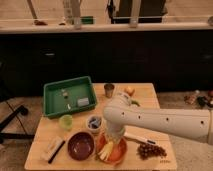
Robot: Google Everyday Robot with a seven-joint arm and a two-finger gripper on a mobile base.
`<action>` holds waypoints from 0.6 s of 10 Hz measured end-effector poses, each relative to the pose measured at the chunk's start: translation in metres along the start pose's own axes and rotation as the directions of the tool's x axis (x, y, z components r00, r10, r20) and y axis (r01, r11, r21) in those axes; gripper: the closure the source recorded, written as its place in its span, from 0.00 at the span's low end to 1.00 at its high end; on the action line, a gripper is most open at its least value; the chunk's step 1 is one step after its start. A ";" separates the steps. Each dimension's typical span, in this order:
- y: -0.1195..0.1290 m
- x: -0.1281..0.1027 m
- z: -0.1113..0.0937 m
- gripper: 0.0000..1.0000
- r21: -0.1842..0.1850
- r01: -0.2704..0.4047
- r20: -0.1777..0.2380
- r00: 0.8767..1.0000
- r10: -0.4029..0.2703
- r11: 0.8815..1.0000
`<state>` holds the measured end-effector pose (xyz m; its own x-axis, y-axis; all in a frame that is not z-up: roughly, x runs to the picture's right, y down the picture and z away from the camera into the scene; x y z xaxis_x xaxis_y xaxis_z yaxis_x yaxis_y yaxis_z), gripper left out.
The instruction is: Place banana in red bowl
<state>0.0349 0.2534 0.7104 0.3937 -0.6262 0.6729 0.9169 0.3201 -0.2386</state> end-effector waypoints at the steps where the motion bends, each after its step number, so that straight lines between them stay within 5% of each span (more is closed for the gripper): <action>1: -0.001 0.000 0.000 0.62 0.002 0.001 0.004 1.000 -0.001 1.000; 4: 0.001 0.001 -0.001 0.32 0.005 -0.005 0.008 1.000 0.005 1.000; 6: 0.003 0.002 -0.001 0.20 0.005 -0.008 0.010 1.000 0.008 1.000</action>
<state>0.0384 0.2521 0.7109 0.4004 -0.6167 0.6778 0.9133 0.3289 -0.2403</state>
